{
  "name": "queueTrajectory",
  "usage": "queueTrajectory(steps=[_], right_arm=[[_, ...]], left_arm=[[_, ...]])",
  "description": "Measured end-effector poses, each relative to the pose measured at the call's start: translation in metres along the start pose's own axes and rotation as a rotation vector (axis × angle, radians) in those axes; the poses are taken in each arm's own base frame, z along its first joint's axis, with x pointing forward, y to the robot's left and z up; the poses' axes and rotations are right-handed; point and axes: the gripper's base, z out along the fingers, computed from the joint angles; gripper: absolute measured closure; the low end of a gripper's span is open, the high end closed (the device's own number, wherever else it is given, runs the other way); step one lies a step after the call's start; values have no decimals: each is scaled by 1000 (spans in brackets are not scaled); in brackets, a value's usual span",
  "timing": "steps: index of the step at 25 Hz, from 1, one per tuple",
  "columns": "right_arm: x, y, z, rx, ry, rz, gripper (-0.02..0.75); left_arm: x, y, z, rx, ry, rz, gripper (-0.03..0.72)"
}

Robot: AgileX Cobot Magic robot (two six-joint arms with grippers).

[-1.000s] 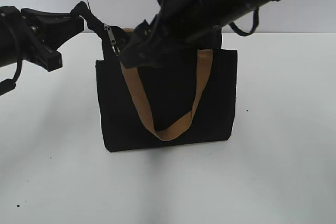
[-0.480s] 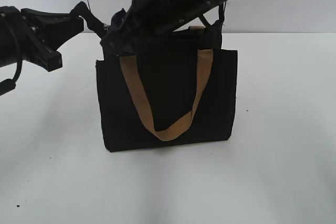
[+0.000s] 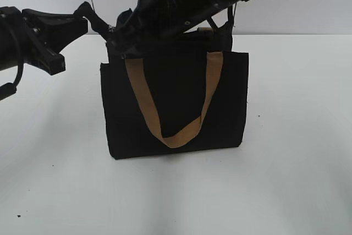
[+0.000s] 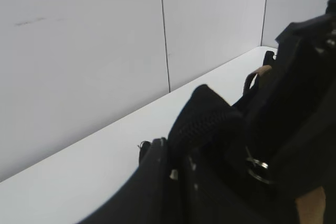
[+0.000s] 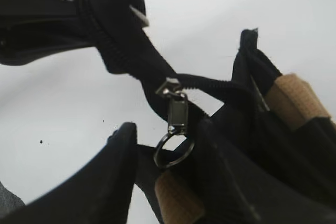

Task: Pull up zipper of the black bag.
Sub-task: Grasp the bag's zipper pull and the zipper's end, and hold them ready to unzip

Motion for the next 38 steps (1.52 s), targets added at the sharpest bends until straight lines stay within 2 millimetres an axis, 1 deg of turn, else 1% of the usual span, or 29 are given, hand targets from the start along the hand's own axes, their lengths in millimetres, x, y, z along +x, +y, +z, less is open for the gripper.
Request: queueTrajectory(steps=[3,5,7,12,16,24,34,38], right_arm=[[6,-2,8,-6,24,18,445],[6,-3,9,-5,25,21,458],[6,-3,9,1,21,22,498],[6,-3,9,3,22,18,656],[7,-4,9,13,29,-2,735],[6,-4,7,17,34,-19,747],[1,-19,-16,40,14,-3,747],[2,-23,-19,41,24,-1,747]], left_arm=[[0,0,0,0,0,0,655],[0,0,0,0,0,0,655],[0,0,0,0,0,0,655],[0,0,0,0,1,0,655],[2,1,0,-8,18,0,655],[5,2,0,-22,52,1,655],[15,6,-1,-69,164,1,656],[18,7,-2,-82,201,3,656]])
